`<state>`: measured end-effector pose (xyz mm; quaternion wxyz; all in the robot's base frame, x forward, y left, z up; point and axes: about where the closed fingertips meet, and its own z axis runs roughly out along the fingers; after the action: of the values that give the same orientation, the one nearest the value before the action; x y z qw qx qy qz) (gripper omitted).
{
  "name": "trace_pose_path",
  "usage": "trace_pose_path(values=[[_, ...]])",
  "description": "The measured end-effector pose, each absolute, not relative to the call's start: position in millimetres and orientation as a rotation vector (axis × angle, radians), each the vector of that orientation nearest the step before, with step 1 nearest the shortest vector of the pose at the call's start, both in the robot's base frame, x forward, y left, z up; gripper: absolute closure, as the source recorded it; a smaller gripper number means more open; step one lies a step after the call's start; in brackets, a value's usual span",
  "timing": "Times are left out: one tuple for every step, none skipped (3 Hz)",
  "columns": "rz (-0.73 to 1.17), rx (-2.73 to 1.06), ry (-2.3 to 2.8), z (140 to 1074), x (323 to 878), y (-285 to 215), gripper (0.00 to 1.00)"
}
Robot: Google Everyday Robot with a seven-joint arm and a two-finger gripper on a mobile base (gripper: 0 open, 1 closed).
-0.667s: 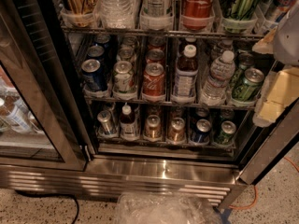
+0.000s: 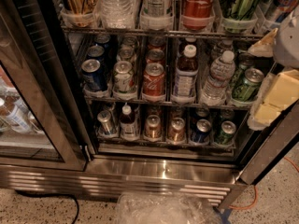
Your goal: Pick water bottle from top shelf of fridge
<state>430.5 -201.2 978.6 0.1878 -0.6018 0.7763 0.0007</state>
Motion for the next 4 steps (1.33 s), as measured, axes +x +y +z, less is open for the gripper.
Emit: trace_pose_path(values=[[0.118, -1.642, 2.039, 991, 408, -177, 0.0], [0.197, -1.611, 1.994, 1001, 400, -163, 0.0], [0.197, -1.611, 1.994, 1001, 400, -163, 0.0], [0.195, -1.597, 1.977, 1005, 399, -159, 0.0]])
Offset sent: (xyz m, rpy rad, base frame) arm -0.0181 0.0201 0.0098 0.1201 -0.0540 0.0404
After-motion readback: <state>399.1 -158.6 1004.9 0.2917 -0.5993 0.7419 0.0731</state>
